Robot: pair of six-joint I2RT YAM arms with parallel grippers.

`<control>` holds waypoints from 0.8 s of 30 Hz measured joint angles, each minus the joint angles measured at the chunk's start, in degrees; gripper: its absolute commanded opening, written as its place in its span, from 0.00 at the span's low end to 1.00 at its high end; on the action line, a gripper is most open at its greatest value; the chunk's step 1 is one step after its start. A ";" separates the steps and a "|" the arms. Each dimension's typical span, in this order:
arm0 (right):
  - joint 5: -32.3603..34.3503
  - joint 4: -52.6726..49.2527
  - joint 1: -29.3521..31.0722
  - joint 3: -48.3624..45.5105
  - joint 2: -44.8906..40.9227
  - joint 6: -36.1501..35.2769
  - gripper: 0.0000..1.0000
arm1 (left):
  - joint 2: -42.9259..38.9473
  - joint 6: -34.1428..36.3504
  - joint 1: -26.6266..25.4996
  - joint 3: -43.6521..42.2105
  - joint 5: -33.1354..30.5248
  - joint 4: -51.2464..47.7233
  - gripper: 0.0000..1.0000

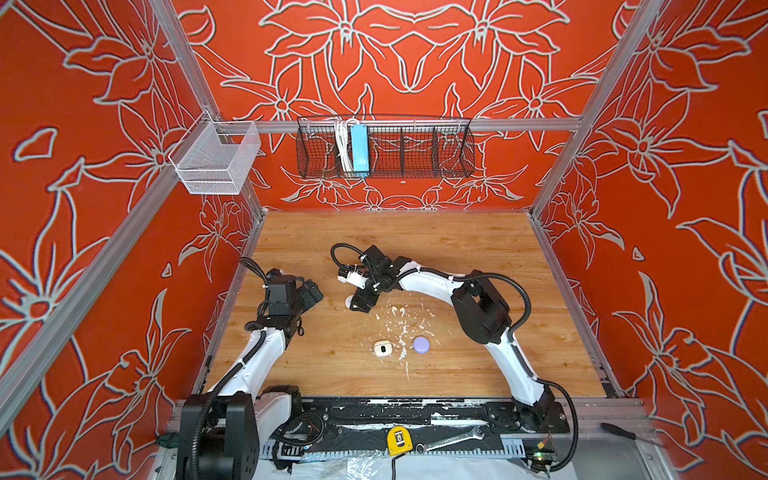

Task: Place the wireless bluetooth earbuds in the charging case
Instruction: 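Lower the right gripper around the white case and close on it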

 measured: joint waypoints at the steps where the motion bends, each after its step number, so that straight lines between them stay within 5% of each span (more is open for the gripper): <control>1: 0.74 -0.96 0.22 1.07 0.79 -0.04 0.84 | -0.09 0.00 0.00 0.00 0.04 0.00 0.97; 13: 5.22 -4.02 3.04 4.44 2.51 -1.40 0.67 | -0.61 -0.02 0.00 -0.07 0.15 0.02 0.97; 24: 5.42 -1.49 3.06 2.14 1.70 -2.23 0.64 | -1.27 -0.02 0.00 -0.07 0.15 0.02 0.97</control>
